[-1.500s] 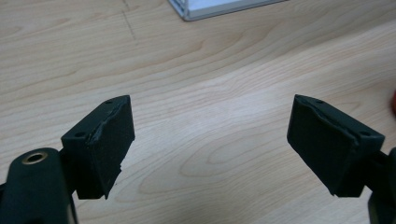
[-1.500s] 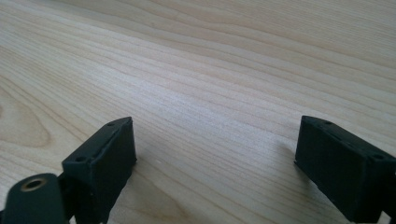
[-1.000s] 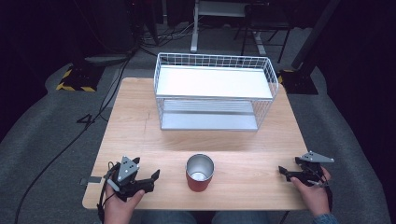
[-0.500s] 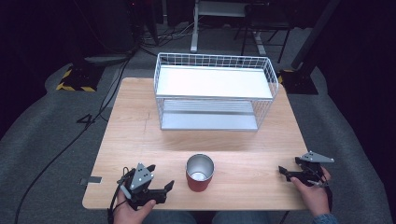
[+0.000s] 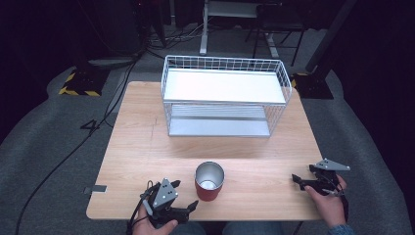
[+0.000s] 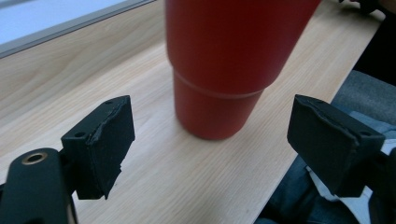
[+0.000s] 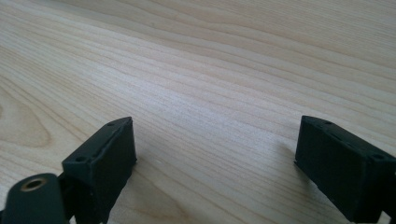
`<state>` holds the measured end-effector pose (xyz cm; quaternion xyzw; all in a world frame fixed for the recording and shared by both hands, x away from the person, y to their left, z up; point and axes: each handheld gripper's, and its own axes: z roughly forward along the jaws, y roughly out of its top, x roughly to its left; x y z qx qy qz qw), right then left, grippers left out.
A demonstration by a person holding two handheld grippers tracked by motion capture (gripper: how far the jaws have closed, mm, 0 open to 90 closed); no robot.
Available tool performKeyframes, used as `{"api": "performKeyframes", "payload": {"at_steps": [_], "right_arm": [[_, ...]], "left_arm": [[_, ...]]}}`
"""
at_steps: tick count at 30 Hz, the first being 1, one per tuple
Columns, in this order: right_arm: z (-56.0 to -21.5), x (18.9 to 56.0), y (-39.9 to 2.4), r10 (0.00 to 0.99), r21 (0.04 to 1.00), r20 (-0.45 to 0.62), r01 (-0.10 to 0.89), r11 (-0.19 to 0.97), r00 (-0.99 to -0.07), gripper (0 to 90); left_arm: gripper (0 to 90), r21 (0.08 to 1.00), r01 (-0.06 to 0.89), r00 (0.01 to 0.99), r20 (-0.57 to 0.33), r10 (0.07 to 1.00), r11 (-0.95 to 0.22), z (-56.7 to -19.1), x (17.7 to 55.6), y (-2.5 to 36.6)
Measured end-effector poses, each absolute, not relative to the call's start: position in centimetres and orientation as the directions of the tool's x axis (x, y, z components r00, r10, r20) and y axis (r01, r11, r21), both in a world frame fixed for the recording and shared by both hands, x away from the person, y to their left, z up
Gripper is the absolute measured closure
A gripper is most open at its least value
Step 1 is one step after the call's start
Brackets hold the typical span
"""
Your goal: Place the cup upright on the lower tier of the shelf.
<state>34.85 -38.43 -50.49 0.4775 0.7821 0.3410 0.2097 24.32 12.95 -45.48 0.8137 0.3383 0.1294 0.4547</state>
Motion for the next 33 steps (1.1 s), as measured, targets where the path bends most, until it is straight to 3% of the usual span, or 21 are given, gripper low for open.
{"api": "performKeyframes", "payload": {"at_steps": [9,33], "right_arm": [[-50.5,34.8,-38.4,0.89,0.734,-0.002,0.604,0.311,-0.456,12.3],[-50.5,34.8,-38.4,0.89,0.733,-0.003,0.604,0.312,-0.456,12.3]], "left_arm": [[15.6,0.837,0.458,0.704,-0.136,0.697,-0.3,-47.1,25.2,11.3],[15.5,0.831,0.446,0.706,-0.098,0.702,-0.333,-49.0,26.9,7.8]]}}
